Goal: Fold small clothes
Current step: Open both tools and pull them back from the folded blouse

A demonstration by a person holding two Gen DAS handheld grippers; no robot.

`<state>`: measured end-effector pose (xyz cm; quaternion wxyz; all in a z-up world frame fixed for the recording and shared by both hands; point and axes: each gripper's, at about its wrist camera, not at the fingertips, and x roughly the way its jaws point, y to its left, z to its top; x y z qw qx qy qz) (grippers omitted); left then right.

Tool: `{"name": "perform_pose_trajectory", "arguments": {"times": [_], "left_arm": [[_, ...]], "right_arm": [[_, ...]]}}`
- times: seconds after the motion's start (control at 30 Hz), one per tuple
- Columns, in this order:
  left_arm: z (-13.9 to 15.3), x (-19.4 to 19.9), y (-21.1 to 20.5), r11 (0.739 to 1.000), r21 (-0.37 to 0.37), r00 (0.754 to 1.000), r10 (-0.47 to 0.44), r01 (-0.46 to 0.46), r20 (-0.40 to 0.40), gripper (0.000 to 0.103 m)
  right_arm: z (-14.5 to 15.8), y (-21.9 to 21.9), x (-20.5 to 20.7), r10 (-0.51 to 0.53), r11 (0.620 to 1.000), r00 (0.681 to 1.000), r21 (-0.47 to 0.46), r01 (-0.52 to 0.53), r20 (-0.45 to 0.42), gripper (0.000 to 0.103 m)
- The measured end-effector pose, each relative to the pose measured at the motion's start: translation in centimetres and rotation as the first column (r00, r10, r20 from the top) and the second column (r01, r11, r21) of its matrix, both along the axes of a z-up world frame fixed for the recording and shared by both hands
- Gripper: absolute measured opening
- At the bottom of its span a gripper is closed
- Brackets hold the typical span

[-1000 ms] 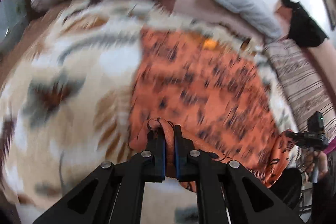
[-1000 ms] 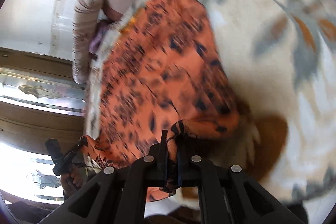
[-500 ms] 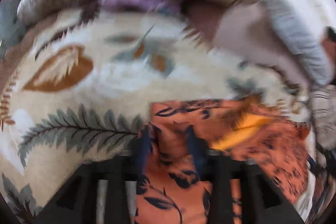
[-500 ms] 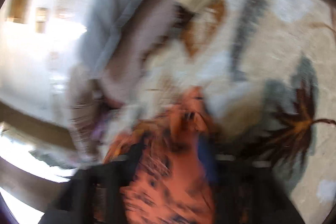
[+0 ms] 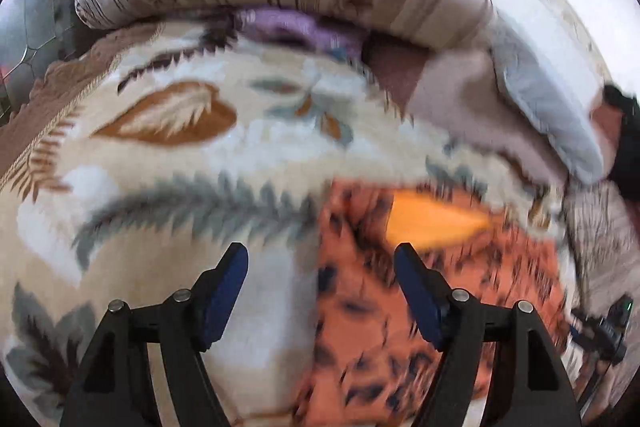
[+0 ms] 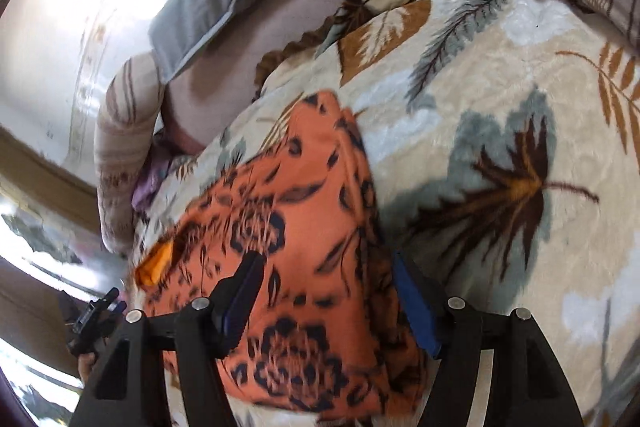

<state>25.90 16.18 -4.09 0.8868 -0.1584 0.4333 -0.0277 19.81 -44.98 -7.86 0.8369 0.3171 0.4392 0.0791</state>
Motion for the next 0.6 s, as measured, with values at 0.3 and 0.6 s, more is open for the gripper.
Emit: {"name": "perform_pose_trajectory", "arguments": {"times": [0.3,0.6], "left_arm": [[-1.9,7.1,-5.3,0.938,0.271,0.973,-0.182,0.214,-0.140,0.076],[-0.2,11.6,2.7,0.981,0.035,0.976,0.193,-0.190,-0.101,0.076]], "right_arm": [[0.9,1.2,-4.6,0.014,0.998,1.000,-0.056,-0.012,0.025,0.070],[0.2,-0.4,-6.6,-0.036,0.998,0.999,-0.042,0.036,0.010,0.070]]}}
